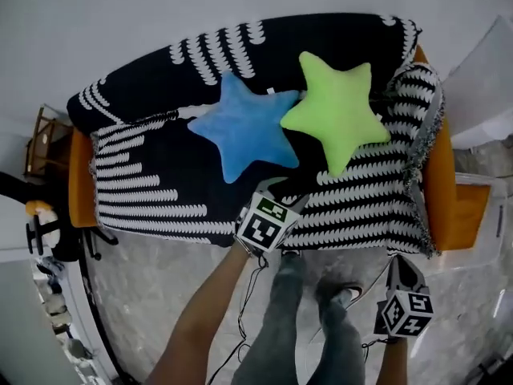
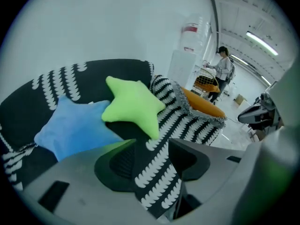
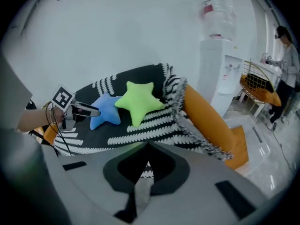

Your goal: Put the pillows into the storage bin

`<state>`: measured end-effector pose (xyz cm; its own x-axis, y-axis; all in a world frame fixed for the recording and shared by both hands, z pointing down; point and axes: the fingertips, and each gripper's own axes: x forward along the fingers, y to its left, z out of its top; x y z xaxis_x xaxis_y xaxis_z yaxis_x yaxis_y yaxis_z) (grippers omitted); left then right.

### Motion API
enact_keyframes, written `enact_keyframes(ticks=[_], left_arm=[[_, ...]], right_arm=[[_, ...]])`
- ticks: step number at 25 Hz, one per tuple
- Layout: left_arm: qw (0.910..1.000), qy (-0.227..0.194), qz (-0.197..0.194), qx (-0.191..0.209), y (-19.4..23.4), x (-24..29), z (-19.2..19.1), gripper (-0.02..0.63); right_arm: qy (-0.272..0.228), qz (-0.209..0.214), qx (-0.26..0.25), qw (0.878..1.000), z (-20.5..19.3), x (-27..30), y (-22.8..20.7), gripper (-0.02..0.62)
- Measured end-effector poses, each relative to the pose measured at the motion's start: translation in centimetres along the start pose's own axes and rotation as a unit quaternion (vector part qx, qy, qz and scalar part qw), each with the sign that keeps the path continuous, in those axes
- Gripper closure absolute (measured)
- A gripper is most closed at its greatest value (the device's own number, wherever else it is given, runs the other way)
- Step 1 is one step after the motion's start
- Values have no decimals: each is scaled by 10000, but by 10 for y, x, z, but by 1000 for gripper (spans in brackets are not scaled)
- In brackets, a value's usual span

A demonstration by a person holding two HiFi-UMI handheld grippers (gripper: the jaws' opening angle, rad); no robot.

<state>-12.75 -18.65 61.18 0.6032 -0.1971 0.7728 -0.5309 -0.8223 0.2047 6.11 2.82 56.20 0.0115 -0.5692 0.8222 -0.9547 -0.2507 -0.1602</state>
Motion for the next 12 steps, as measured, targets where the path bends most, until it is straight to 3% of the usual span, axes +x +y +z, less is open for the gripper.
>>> enact_keyframes(ticks=[6,12], left_arm=[[9977,96,412,-526,82,-42,-63,399],[9907,82,762,-1123,138,-53,-109,399]], right_arm=[[269,489,-519,9971,16,44,94,594],[463,804,-926,9914,21,86,138,594]])
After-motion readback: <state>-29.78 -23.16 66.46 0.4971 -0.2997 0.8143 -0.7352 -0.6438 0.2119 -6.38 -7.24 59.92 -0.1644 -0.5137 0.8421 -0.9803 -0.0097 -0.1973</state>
